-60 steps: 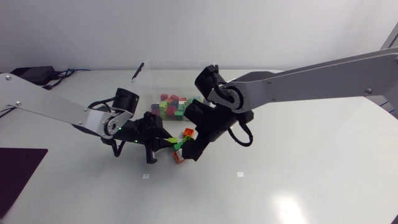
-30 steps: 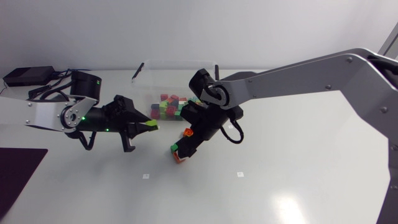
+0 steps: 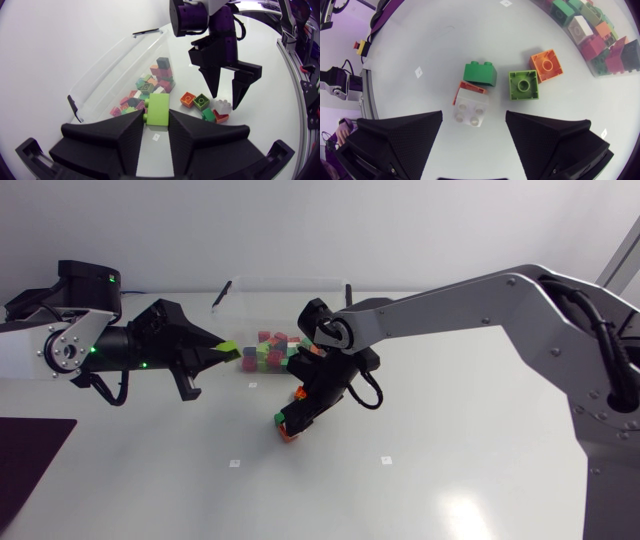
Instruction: Place the duplo bricks in the container
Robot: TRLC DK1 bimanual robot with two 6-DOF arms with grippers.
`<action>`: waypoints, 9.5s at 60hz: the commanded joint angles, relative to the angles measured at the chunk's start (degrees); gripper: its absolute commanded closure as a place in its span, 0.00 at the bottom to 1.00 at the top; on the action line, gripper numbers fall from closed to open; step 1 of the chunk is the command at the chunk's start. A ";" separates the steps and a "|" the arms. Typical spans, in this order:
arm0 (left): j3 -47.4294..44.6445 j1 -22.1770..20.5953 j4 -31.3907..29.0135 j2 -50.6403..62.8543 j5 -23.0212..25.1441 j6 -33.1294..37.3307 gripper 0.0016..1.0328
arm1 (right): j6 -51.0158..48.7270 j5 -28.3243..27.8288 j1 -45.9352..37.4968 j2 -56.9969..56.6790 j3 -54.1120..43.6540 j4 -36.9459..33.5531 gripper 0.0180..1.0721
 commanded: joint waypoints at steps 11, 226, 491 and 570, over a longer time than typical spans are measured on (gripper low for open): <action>7.32 0.32 -0.22 -0.17 0.68 -9.70 0.79 | 1.57 -0.46 1.10 2.74 2.47 -0.82 0.37; 0.82 -18.76 9.45 23.12 -27.54 -10.31 0.09 | 3.16 0.59 -11.11 -9.21 17.50 1.47 0.05; 34.21 -3.46 -2.77 24.17 -14.62 -30.88 0.69 | 7.02 17.29 0.05 -12.20 3.26 -12.86 0.70; 4.51 -6.54 -3.03 0.44 -12.51 -17.70 0.07 | 5.70 14.13 -7.33 -1.13 31.39 -7.94 0.69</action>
